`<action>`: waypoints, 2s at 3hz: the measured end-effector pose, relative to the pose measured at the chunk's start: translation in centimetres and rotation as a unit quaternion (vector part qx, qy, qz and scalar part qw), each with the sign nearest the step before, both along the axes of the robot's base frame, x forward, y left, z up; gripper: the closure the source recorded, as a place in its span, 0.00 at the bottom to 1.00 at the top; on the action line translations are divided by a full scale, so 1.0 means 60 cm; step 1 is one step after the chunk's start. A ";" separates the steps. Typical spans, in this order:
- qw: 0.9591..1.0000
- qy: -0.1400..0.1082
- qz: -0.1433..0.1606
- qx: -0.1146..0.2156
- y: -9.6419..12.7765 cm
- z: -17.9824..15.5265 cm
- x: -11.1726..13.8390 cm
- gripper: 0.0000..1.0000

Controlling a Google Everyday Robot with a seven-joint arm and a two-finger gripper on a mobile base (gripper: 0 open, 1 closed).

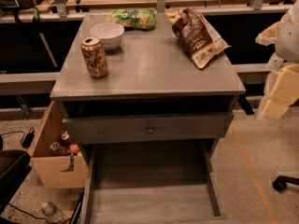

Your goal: Place orange can into middle drawer

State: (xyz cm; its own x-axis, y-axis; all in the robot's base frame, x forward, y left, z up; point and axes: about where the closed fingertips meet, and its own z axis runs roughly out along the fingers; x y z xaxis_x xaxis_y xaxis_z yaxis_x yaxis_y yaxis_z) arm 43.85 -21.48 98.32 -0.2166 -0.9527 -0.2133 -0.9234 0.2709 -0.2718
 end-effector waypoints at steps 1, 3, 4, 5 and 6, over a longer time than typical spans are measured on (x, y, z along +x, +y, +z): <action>1.000 0.000 0.000 0.000 0.000 0.000 0.000 0.00; 0.998 -0.033 0.020 0.056 0.033 0.008 0.044 0.00; 0.984 -0.075 0.059 0.149 0.088 -0.005 0.098 0.00; 0.952 -0.128 0.110 0.255 0.162 -0.016 0.158 0.00; 0.907 -0.200 0.126 0.347 0.238 0.035 0.229 0.00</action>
Offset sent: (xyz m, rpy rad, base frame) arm 0.0045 0.0044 0.0006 0.0320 -0.0039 0.0089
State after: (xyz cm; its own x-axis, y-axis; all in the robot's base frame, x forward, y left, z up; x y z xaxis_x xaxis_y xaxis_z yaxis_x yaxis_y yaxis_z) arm 57.57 -7.19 100.40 0.2175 -0.5667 -0.7947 -0.8449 0.2984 -0.4440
